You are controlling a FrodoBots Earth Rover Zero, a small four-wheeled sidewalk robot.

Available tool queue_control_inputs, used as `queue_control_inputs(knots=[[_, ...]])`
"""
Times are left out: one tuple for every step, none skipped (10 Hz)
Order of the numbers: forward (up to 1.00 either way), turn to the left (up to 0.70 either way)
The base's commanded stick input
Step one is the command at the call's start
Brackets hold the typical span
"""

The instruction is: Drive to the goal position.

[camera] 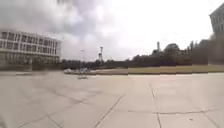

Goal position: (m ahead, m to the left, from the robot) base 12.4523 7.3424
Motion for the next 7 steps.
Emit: queue_control_inputs(knots=[[1.00, 0.00], [1.00, 0.05], [1.00, 0.35], [1.00, 0.40], [1.00, 0.40], [1.00, 0.40], [1.00, 0.40]])
